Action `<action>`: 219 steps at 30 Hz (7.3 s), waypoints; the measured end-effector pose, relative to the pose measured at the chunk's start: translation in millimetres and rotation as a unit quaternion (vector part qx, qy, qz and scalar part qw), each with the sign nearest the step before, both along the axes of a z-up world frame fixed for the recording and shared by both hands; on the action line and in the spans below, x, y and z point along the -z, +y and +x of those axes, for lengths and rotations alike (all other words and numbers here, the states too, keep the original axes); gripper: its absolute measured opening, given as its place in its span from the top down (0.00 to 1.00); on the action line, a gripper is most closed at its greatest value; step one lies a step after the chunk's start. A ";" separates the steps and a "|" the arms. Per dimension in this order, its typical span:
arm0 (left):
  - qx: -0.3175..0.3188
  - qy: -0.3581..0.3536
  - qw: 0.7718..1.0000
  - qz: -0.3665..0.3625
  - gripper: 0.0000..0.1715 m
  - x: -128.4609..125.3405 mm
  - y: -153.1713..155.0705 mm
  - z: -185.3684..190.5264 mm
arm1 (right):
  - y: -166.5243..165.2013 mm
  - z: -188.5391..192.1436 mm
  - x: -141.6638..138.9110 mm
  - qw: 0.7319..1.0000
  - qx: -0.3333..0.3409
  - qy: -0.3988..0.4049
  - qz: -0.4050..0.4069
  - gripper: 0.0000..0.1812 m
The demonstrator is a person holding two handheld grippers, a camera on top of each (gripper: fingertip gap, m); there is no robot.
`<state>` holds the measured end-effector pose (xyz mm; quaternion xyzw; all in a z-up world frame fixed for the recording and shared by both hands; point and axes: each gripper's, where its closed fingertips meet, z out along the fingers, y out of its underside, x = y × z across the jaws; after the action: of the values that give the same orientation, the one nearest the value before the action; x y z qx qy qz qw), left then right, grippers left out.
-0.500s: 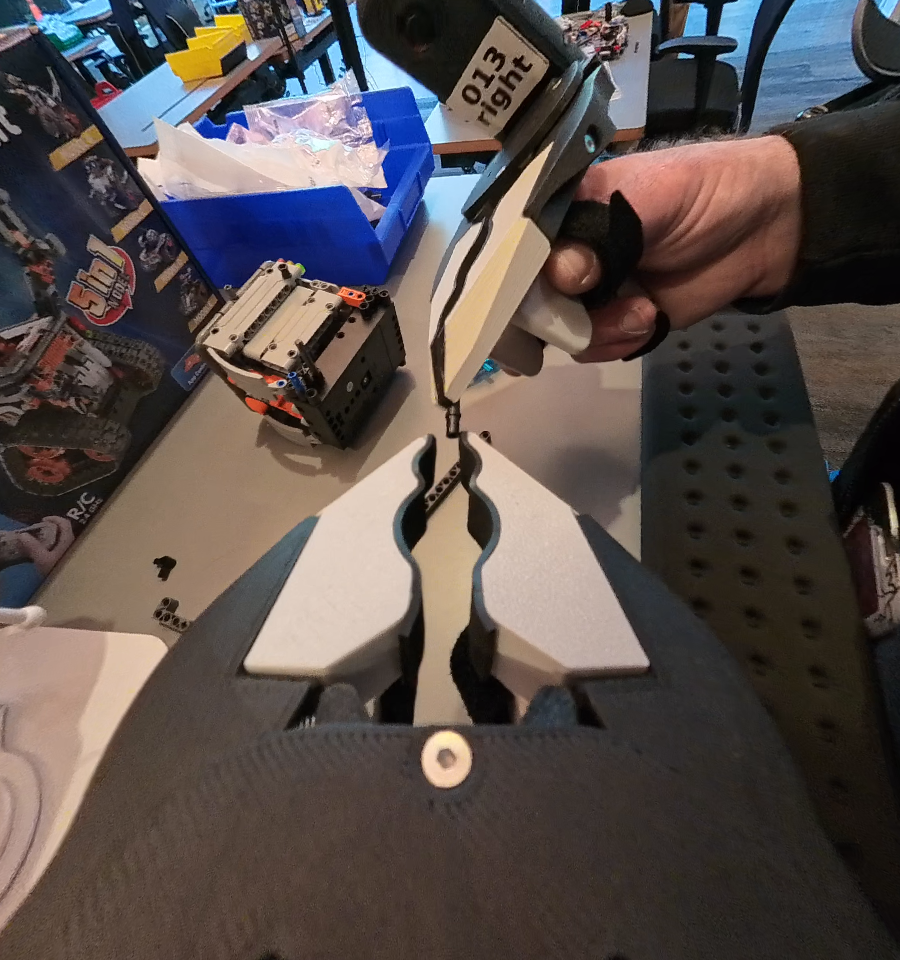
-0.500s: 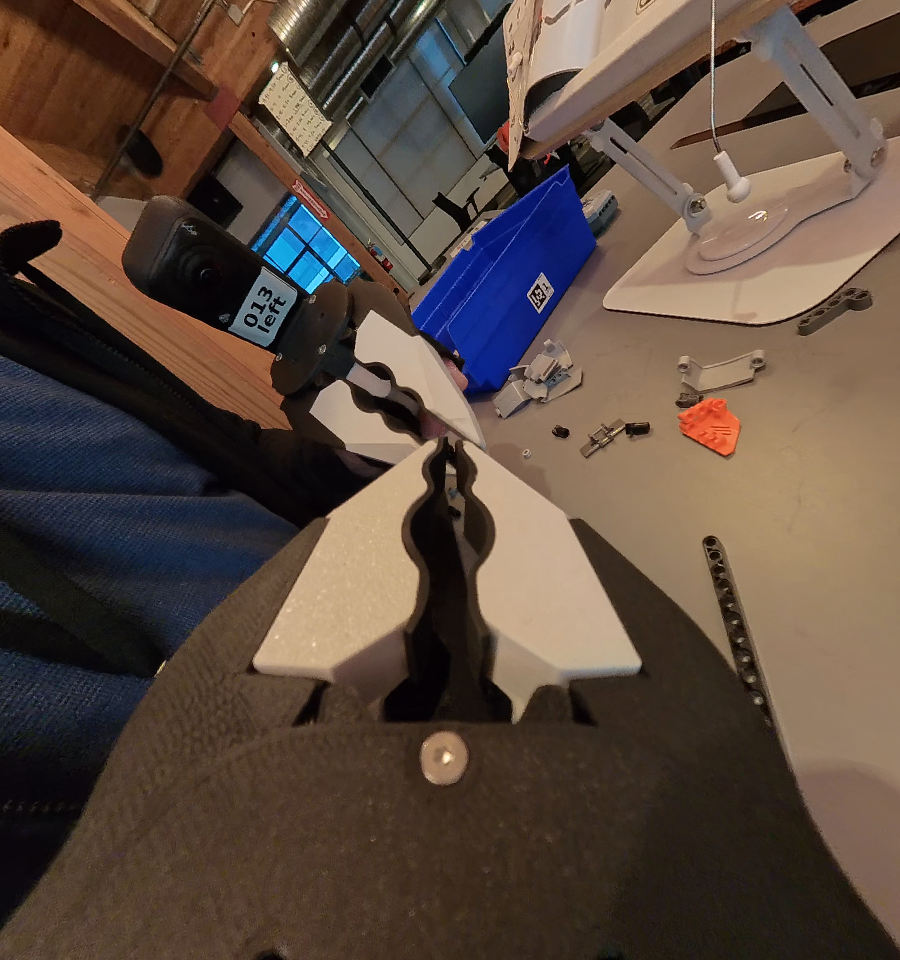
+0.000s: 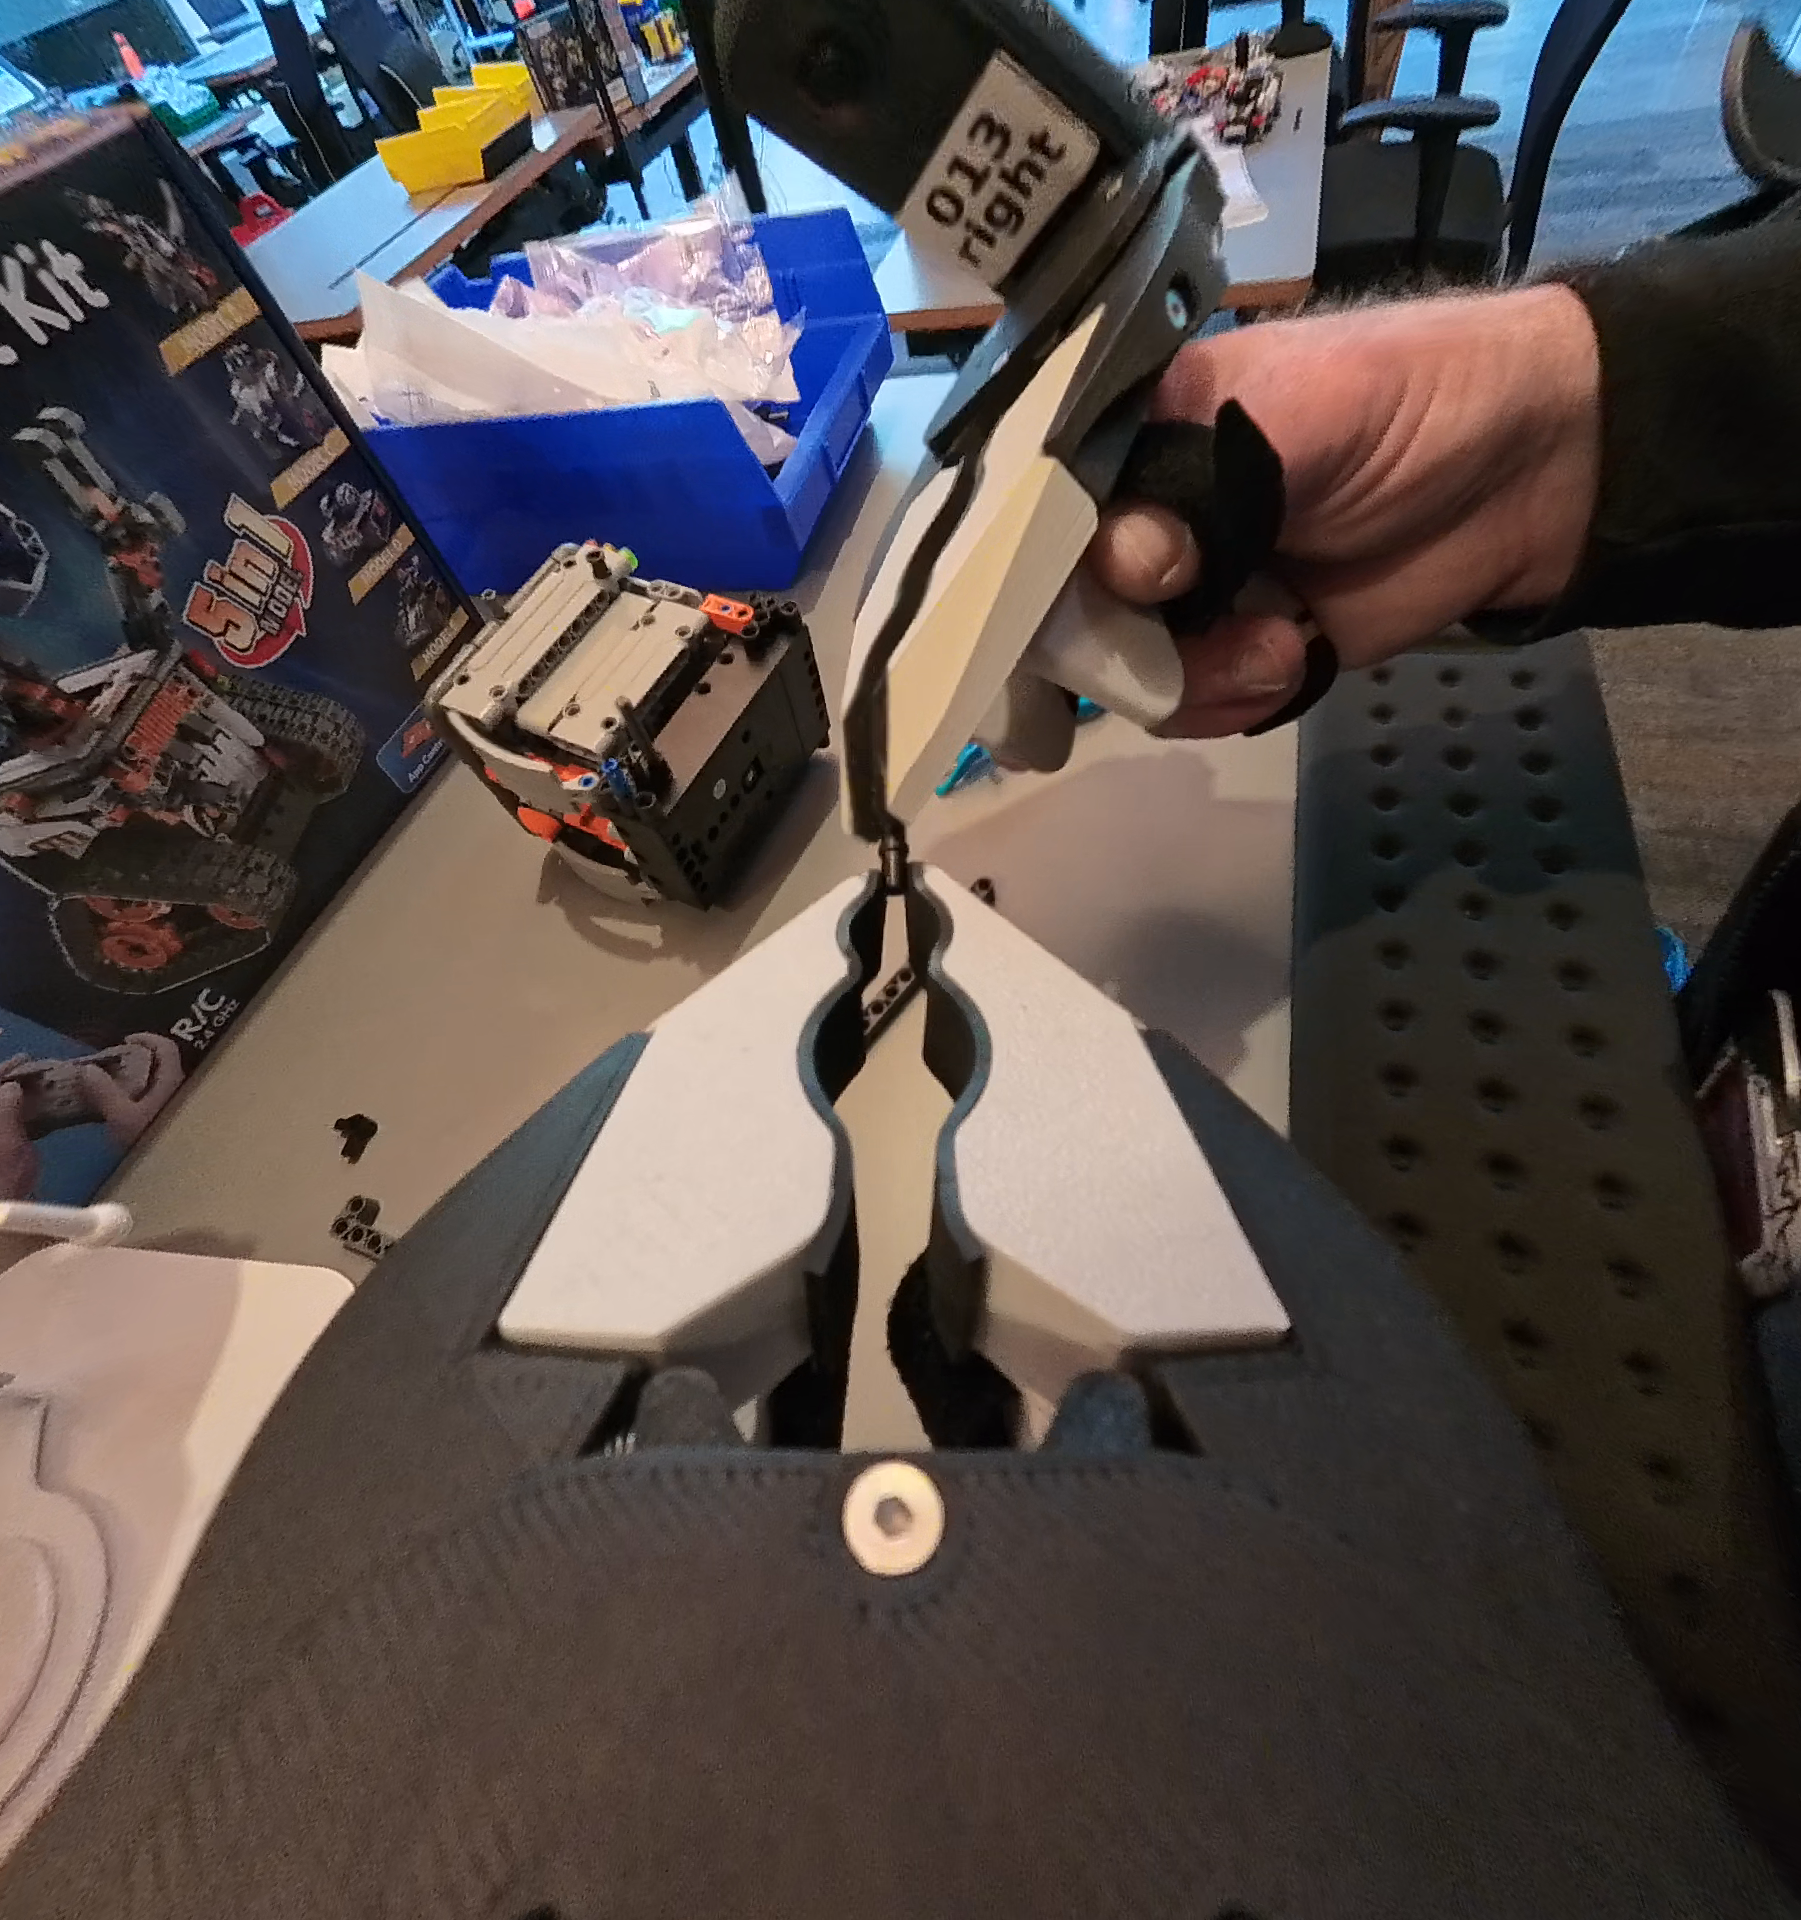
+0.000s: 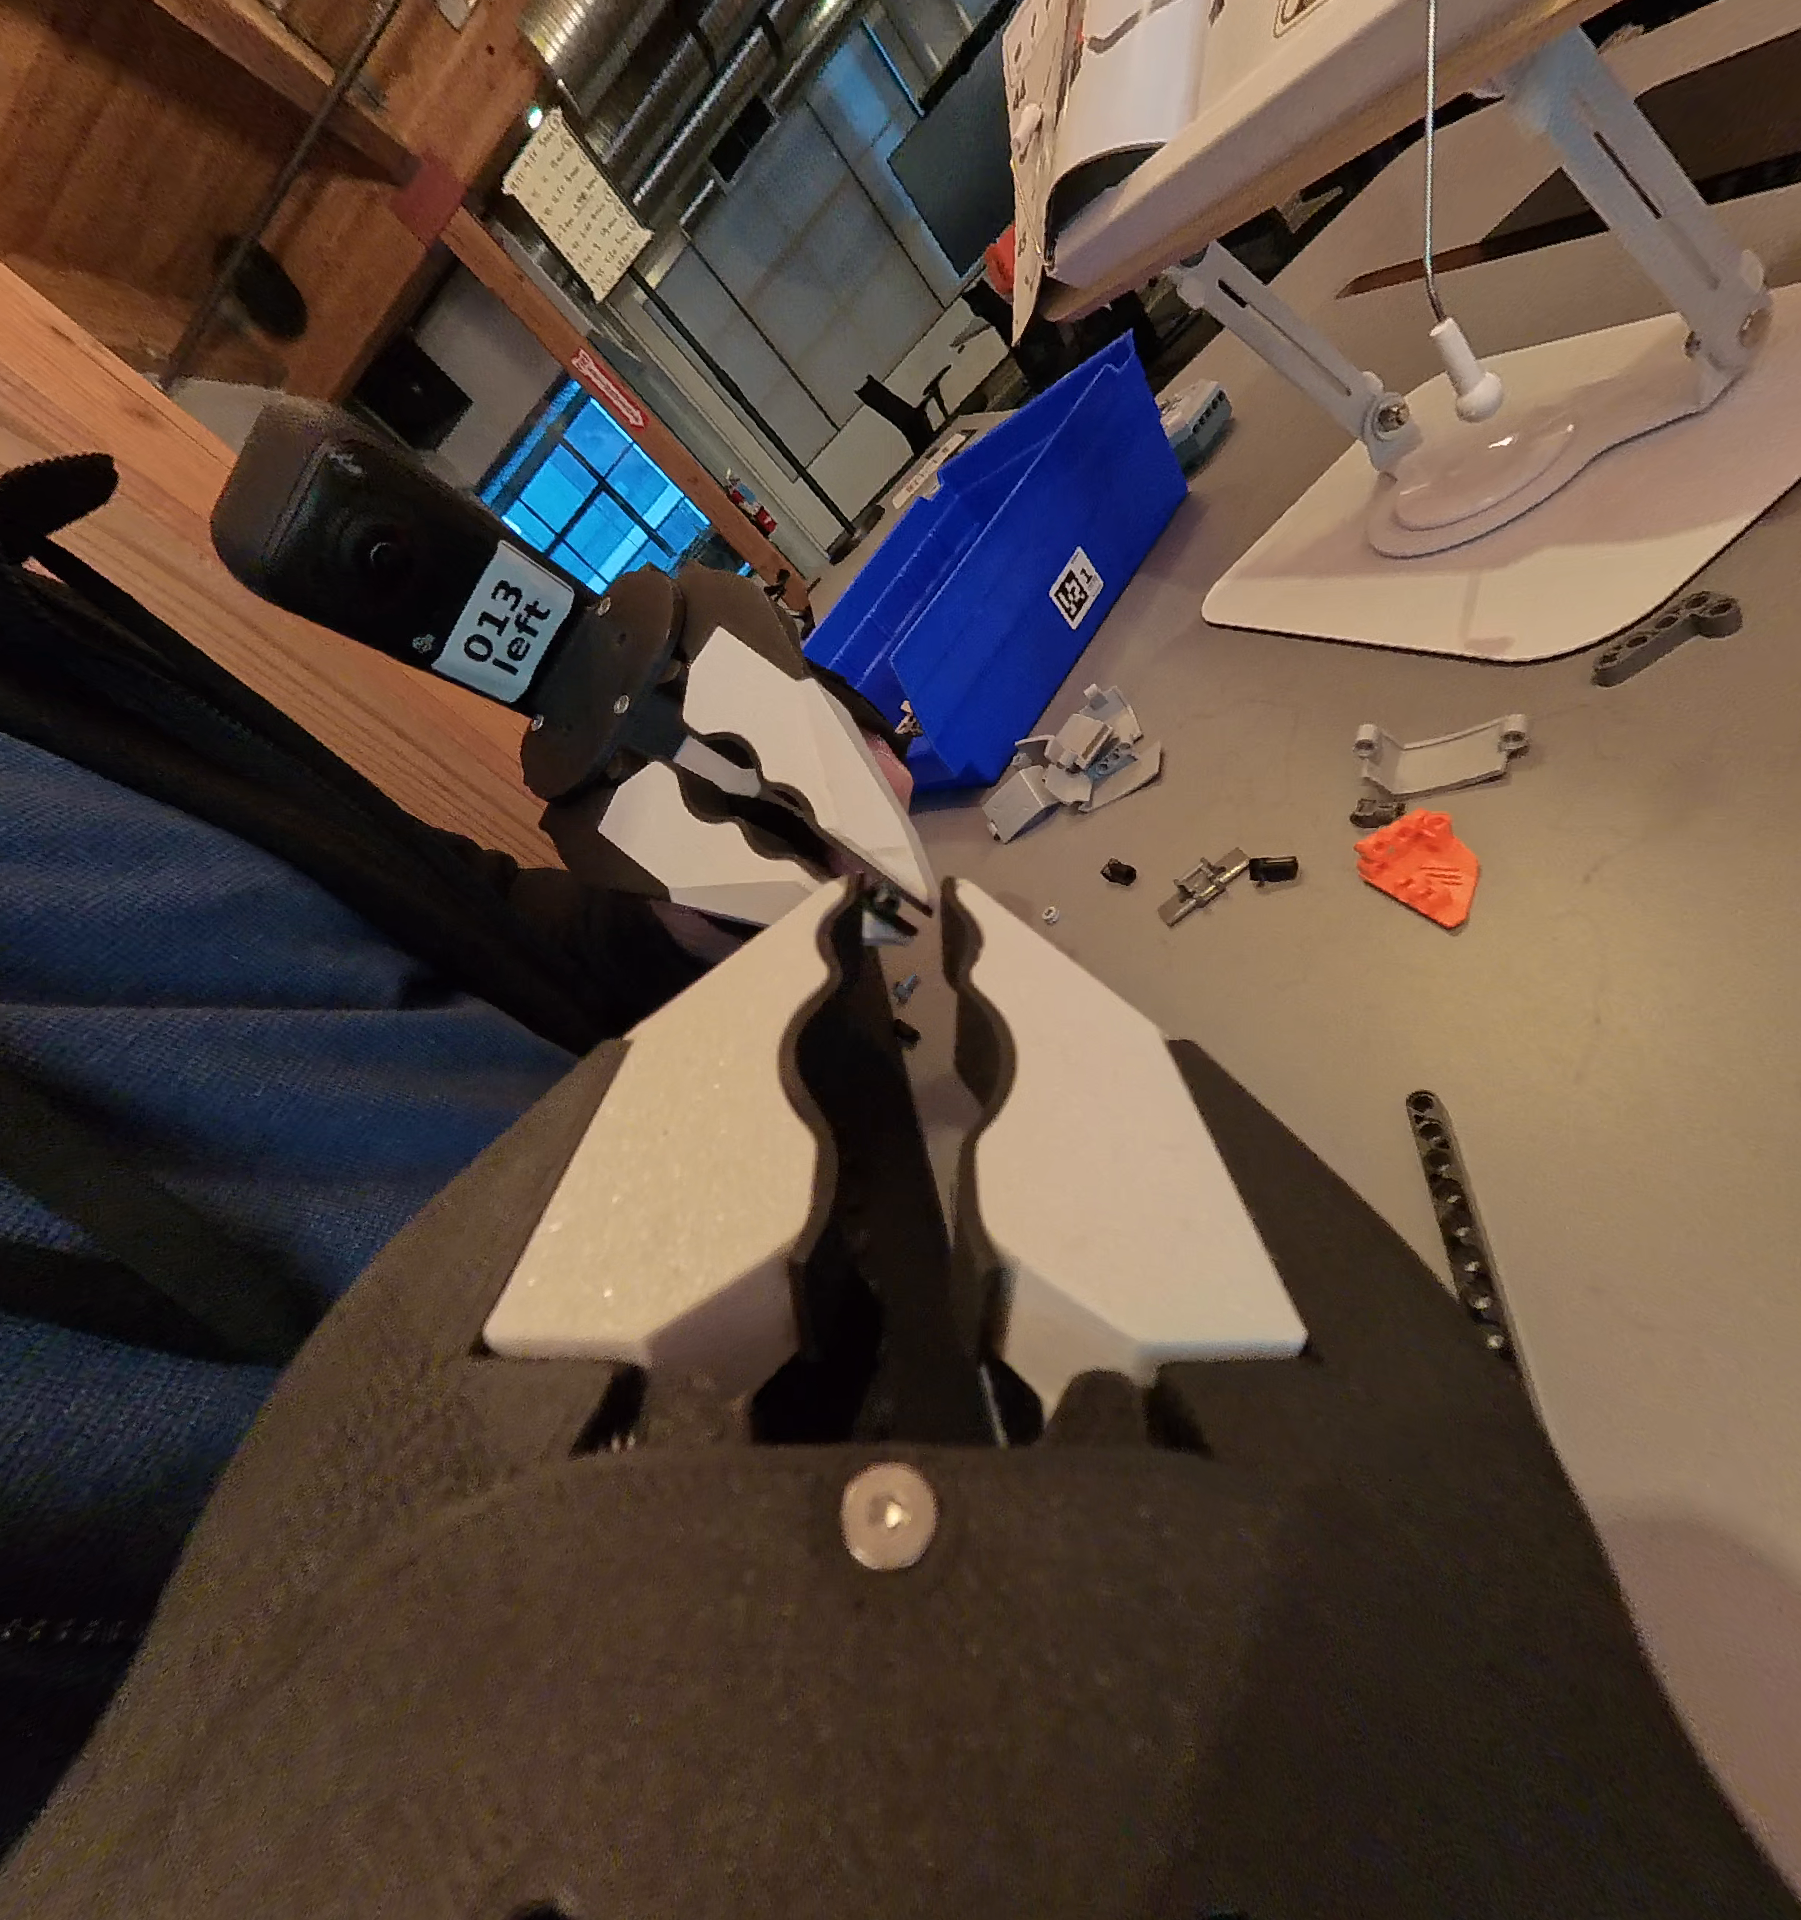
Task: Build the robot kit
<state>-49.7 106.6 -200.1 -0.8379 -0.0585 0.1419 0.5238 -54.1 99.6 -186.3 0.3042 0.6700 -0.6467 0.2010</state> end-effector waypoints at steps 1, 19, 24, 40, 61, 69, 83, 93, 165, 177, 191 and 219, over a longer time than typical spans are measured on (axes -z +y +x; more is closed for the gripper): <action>0.004 -0.004 1.000 0.009 0.99 -3.2 0.4 0.9 | -0.9 1.0 -0.1 1.000 -0.004 -0.005 -0.002 0.93; 0.023 -0.016 0.999 0.021 0.98 -5.7 3.1 1.3 | -1.5 6.2 -1.7 0.999 -0.003 0.040 0.022 0.99; 0.024 -0.019 0.999 0.015 0.96 -3.1 6.8 -4.2 | 11.9 -3.0 0.6 0.996 0.026 0.063 0.051 1.00; 0.004 -0.006 0.998 -0.057 0.77 38.0 60.0 -98.2 | 139.4 -96.4 54.6 0.834 0.097 0.259 0.478 1.00; 0.019 -0.008 0.999 -0.045 0.97 61.1 91.8 -116.2 | 145.6 -96.8 67.5 0.772 -0.077 0.250 0.579 1.00; 0.022 -0.009 0.999 -0.042 0.99 64.2 93.3 -116.4 | 143.1 -93.8 63.3 0.764 -0.098 0.252 0.586 1.00; 0.012 -0.014 0.999 -0.030 1.00 60.9 100.4 -122.9 | 152.2 -97.4 70.4 0.743 -0.122 0.241 0.612 1.00; 0.018 -0.019 0.999 -0.025 0.99 60.6 100.9 -121.9 | 153.0 -100.5 69.5 0.755 -0.109 0.222 0.607 1.00; 0.012 -0.022 0.999 -0.019 1.00 59.6 103.6 -126.3 | 146.4 -111.2 64.5 0.736 -0.146 0.264 0.606 1.00; 0.014 -0.023 0.999 -0.021 1.00 59.6 104.2 -126.1 | 145.6 -113.0 67.5 0.760 -0.144 0.245 0.585 1.00; 0.016 -0.023 0.999 -0.021 1.00 59.7 105.2 -125.2 | 152.4 -110.3 68.4 0.757 -0.135 0.239 0.592 1.00; -0.253 -0.045 0.954 -0.155 0.88 -27.8 -248.8 -59.9 | -9.6 -34.3 31.5 0.858 -0.153 0.310 0.380 0.98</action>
<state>-109.5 -142.1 -172.3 -0.8723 -0.2693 0.2390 0.3308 -88.4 90.0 -217.8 0.0341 0.9295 -0.3636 -0.0516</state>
